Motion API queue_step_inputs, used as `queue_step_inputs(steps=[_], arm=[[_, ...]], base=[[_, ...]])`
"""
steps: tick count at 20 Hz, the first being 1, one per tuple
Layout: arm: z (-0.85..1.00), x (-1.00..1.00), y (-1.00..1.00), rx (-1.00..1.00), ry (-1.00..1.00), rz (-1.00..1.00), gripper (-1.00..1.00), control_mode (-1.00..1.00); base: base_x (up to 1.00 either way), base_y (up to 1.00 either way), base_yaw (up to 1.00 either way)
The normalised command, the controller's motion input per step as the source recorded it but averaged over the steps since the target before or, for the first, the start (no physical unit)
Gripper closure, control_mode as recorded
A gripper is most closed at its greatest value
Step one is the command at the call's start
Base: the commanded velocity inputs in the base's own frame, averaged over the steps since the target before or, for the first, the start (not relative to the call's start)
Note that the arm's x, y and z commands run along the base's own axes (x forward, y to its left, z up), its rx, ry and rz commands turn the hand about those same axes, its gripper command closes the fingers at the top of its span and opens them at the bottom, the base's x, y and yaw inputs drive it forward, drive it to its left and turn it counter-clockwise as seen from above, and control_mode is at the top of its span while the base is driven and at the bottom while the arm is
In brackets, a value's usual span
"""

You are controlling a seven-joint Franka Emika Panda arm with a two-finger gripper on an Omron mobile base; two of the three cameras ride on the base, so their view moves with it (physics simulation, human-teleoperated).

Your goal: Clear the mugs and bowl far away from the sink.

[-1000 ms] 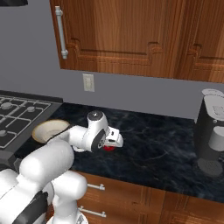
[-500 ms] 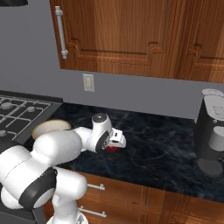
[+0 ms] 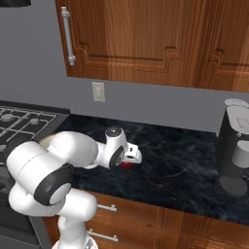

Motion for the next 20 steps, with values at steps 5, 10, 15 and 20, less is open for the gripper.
queue_step_inputs(steps=[5, 10, 15, 20], arm=[[-0.19, 0.19, 0.0, 0.0, 0.0, 0.0, 1.0, -1.0], [-0.19, 0.16, 0.0, 0.0, 0.0, 0.0, -1.0, -1.0], [-0.04, 0.02, 0.0, 0.0, 0.0, 0.0, -1.0, -1.0], [0.0, 0.0, 0.0, 0.0, 0.0, 0.0, -1.0, -1.0]], base=[[0.0, 0.0, 0.0], [0.0, 0.0, 0.0], [0.0, 0.0, 0.0], [0.0, 0.0, 0.0]])
